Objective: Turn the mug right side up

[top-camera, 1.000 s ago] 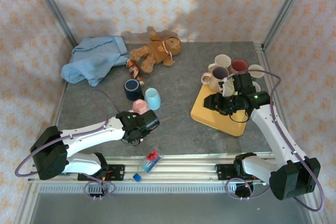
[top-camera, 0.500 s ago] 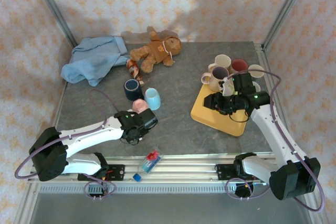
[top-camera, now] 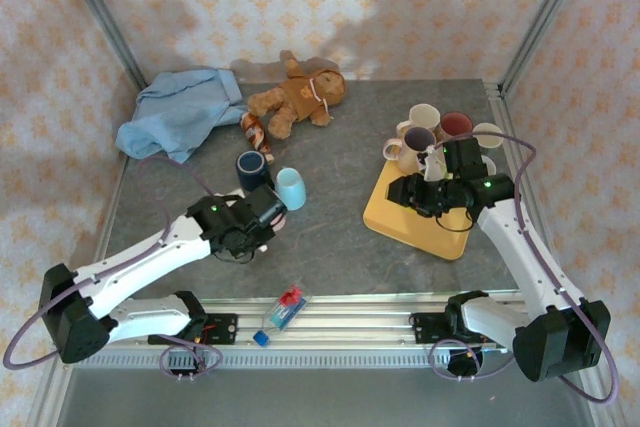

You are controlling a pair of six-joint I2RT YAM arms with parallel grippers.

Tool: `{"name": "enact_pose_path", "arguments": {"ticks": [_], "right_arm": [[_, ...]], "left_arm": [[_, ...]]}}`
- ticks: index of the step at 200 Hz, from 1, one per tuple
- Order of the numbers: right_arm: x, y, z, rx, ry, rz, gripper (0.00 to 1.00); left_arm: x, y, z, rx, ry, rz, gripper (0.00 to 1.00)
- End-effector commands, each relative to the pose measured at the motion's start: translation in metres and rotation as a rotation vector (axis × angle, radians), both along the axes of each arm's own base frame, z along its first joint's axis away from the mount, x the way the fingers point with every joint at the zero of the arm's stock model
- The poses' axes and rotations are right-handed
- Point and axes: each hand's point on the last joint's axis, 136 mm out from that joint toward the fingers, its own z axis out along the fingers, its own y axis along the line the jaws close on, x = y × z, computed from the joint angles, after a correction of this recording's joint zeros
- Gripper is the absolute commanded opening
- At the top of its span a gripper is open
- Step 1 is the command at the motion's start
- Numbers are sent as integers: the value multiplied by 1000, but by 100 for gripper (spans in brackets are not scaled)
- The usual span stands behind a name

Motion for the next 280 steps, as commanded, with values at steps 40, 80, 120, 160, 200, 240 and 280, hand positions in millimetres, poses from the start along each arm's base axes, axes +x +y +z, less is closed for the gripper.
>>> {"name": "enact_pose_path", "arguments": {"ticks": [40,80,120,160,200,240,280], "right_arm": [[10,5,22,26,-49,0,47],[10,6,21,37,-43,-9,47],[8,4,19,32,-41,-10,47],[9,5,16,29,-31,-3,46],[11,6,14,29,-25,-3,46],[13,6,13,29,-19,-4,46],[14,7,12,32,-13,-3,46]], "left_arm": [[11,24,67,17,-143,28,3],[12,31,71,9,-160,44,0],[15,32,56,-14,-187,60,0],[25,37,41,21,-261,29,0],[39,41,29,88,-354,-49,0],[46,43,17,142,-385,-116,0],[48,46,2,180,-383,-182,0]]}}
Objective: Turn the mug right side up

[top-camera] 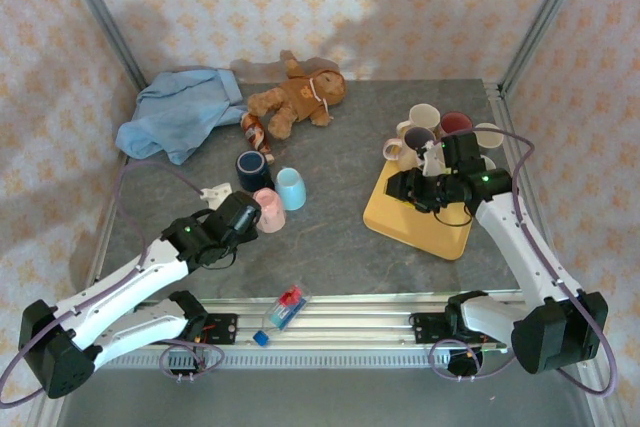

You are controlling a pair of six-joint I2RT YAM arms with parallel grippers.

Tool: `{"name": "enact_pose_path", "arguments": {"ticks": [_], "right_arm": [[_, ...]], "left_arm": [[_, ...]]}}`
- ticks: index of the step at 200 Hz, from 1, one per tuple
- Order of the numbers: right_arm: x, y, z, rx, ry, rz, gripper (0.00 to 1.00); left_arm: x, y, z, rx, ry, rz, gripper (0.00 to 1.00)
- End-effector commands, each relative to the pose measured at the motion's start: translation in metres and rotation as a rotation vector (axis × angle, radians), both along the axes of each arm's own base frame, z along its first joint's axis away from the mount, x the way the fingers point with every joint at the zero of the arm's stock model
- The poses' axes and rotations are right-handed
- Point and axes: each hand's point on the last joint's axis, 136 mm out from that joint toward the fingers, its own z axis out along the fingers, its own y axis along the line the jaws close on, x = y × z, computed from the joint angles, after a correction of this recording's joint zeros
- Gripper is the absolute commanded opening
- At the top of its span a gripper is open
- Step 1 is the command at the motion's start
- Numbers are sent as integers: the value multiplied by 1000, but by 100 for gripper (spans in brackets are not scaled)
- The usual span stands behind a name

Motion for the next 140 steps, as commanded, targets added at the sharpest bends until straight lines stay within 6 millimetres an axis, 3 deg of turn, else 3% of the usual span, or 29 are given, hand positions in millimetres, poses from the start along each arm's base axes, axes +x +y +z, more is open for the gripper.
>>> {"name": "enact_pose_path", "arguments": {"ticks": [1,98,140], "right_arm": [[4,4,9,17,-29,9,46],[6,5,11,22,-25,8,46],[7,6,13,27,-22,7,46]], "left_arm": [[15,4,9,48,-103,-31,0],[1,12,-29,20,-88,-27,0],[-4,18,-36,11,-94,-9,0]]}}
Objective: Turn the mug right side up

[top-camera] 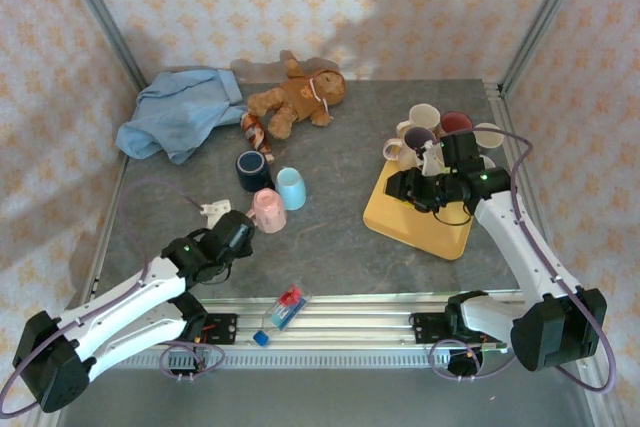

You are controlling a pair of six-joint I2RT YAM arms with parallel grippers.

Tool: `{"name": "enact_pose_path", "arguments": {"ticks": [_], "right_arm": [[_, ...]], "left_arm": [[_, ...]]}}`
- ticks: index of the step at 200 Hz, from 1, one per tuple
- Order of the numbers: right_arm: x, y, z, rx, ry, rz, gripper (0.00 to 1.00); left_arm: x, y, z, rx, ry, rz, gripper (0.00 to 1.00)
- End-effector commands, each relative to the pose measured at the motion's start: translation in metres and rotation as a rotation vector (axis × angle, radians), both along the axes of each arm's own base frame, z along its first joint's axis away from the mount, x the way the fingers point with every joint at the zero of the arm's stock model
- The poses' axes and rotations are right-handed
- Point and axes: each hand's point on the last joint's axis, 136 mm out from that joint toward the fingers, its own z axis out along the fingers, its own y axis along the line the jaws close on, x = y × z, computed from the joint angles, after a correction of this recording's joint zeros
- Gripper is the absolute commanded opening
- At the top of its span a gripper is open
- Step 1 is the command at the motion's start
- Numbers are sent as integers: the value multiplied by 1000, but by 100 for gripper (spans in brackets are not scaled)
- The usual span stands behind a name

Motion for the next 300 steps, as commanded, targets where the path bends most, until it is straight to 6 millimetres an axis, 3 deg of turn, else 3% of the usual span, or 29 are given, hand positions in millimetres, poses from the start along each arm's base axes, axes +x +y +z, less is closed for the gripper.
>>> {"name": "enact_pose_path", "arguments": {"ticks": [1,86,98,129,165,205,256,300], "right_arm": [[5,5,15,28,-32,8,46],[10,7,15,34,-33,13,46],[10,7,15,33,-32,14,46],[9,8,12,33,-25,17,47],[8,7,8,29,-23,24,47],[6,7,5,24,-25,35,47],[2,7,-1,17,-18,54,47],[-3,5,-3,2,-28,67,47]], "left_arm": [[10,3,12,-31,-84,41,0],[-7,16,-8,-69,-65,106,7],[-10,18,-9,-71,-60,112,12],[-15,23,-10,-68,-32,147,37],[-25,27,-11,-55,43,190,45],[-31,30,2,-57,119,297,46],[-27,18,14,-45,250,438,45],[-21,13,19,24,326,473,37]]}}
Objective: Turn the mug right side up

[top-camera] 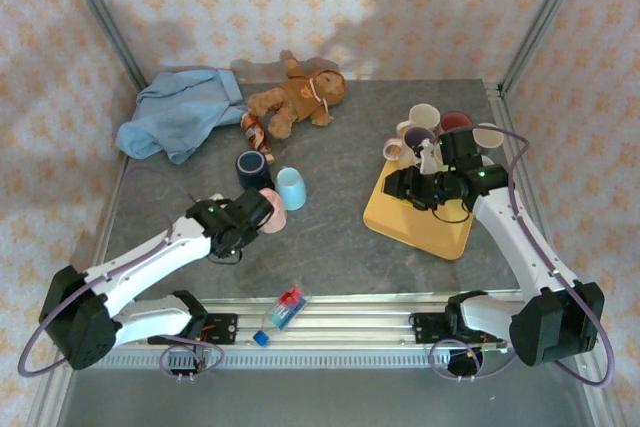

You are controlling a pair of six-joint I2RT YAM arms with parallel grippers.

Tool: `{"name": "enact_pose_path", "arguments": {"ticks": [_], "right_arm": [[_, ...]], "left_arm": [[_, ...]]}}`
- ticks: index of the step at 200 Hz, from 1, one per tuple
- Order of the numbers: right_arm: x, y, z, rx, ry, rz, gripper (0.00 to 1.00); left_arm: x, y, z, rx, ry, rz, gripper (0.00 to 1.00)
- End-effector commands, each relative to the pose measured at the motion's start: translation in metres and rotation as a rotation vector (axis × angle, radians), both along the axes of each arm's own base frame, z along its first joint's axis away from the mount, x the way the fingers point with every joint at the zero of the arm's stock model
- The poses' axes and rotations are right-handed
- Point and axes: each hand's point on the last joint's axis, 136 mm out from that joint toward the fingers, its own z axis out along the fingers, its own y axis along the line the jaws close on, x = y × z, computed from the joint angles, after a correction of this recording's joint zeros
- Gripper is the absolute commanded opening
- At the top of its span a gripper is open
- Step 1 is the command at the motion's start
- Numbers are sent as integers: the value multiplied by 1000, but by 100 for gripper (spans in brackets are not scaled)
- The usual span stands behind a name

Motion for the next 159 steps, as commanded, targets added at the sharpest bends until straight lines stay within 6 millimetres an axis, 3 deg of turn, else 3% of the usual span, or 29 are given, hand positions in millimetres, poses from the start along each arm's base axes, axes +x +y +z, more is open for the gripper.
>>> {"name": "enact_pose_path", "arguments": {"ticks": [1,53,88,159], "right_arm": [[-7,1,-2,-5,-15,30,47],[-8,1,-7,-5,-7,31,47],[-8,2,-6,9,-5,28,47],[-14,4,-7,36,4,31,48]], "left_arm": [[-10,11,4,46,56,65,37],[-18,18,-8,25,44,151,33],[-10,17,-18,-17,33,177,32],[8,-1,-17,-28,66,86,35]]}}
